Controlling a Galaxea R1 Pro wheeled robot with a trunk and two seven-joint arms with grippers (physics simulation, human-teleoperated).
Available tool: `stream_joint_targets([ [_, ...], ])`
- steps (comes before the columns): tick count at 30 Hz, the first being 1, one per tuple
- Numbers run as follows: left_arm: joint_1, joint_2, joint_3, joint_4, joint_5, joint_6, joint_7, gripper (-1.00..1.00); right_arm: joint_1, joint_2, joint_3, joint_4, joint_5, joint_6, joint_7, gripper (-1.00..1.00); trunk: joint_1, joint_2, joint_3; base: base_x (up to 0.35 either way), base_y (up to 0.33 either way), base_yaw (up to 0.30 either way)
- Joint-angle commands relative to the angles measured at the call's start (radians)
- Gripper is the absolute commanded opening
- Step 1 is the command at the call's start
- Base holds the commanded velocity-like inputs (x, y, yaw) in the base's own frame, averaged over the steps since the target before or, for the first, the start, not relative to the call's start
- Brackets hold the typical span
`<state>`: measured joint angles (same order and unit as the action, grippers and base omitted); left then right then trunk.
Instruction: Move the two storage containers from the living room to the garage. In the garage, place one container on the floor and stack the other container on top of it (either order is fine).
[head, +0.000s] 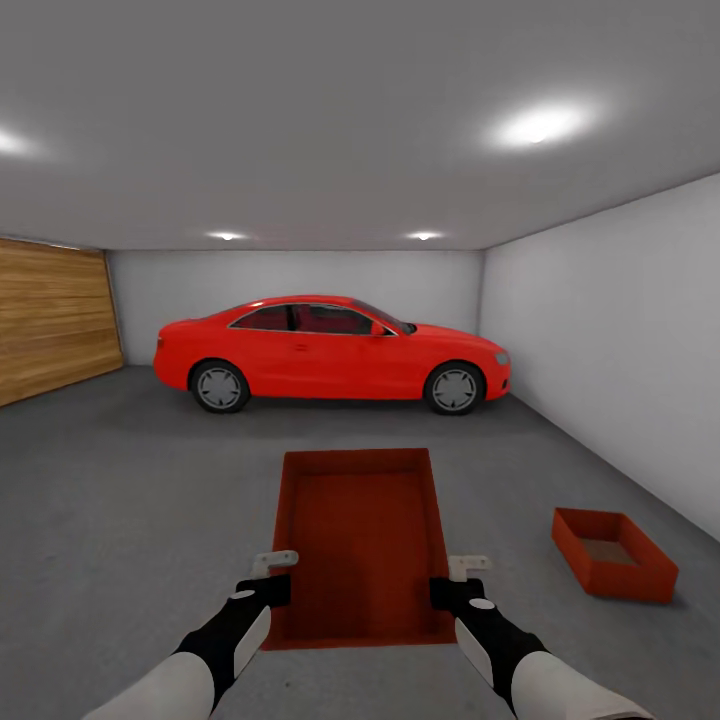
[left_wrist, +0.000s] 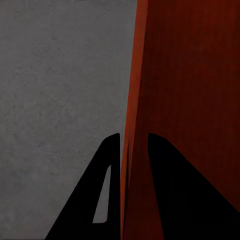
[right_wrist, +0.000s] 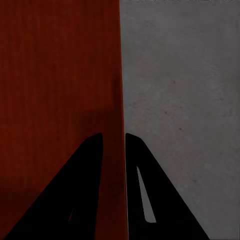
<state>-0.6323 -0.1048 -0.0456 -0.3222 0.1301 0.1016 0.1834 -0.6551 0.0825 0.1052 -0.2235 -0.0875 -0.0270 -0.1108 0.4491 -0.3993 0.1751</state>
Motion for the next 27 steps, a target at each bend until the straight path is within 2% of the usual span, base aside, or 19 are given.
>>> stream_joint_targets([
  [1,-0.001,0.033,0.017,-0.017,-0.012,-0.026,0.027,-1.0,0.0,-0.001,-0.002,0.004,-0.009,-0.004,-0.009,-1.0,0.001,-0.001,-0.001,0.321,0.0,0.0],
  [27,0.0,0.033,0.017,-0.017,-0.012,-0.026,0.027,-1.0,0.0,-0.001,-0.002,0.003,-0.009,-0.004,-0.009,-1.0,0.001,-0.001,-0.001,0.321,0.0,0.0],
])
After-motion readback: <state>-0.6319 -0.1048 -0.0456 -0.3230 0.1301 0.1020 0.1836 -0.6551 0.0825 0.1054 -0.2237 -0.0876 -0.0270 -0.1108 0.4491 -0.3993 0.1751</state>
